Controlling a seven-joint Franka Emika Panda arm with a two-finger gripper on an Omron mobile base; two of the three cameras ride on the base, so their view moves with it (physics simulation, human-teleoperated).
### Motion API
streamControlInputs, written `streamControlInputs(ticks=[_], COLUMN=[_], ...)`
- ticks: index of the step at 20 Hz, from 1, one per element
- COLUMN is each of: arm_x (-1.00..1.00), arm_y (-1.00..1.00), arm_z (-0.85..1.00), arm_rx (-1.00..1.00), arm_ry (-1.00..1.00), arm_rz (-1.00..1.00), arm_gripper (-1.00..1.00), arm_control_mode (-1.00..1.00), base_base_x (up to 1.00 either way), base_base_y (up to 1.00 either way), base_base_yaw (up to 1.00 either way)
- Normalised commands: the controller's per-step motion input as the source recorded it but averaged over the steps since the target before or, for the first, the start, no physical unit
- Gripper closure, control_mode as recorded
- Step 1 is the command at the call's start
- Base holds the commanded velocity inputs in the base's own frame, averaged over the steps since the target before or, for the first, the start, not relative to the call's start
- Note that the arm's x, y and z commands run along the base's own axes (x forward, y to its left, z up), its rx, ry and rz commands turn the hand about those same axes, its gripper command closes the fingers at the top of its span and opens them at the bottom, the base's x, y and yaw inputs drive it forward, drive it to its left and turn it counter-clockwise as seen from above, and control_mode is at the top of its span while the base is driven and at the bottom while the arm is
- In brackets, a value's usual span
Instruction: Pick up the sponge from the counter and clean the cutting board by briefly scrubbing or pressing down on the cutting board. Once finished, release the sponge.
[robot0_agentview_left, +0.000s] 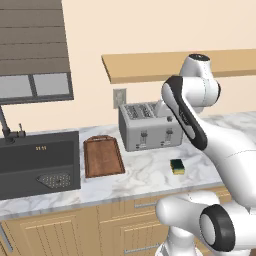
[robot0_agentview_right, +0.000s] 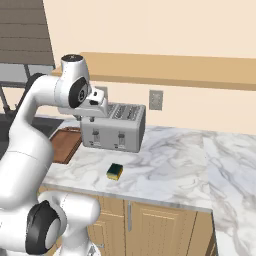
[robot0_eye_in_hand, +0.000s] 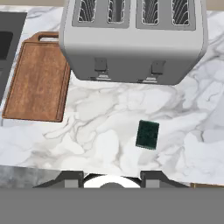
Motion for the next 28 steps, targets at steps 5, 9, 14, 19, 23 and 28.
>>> streamControlInputs(ticks=[5, 9, 14, 19, 23, 28], arm_x=[-0.3, -0.43, -0.02, 0.0, -0.01, -0.14], arm_y=[-0.07, -0.32, -0.15, -0.05, -0.08, -0.1], arm_z=[-0.03, -0.48, -0.63, -0.78, -0.85, -0.69], arm_rx=[0.03, 0.15, -0.05, -0.04, 0.0, 0.0], arm_ry=[-0.06, 0.09, 0.08, 0.1, 0.05, 0.01], arm_rz=[-0.02, -0.12, -0.01, -0.06, -0.04, -0.02], arm_gripper=[-1.0, -1.0, -1.0, -1.0, -1.0, -1.0], arm_control_mode=[-1.0, -1.0, -1.0, -1.0, -1.0, -1.0], base_base_x=[0.0, 0.0, 0.0, 0.0, 0.0, 0.0], base_base_y=[0.0, 0.0, 0.0, 0.0, 0.0, 0.0], base_base_yaw=[0.0, 0.0, 0.0, 0.0, 0.0, 0.0])
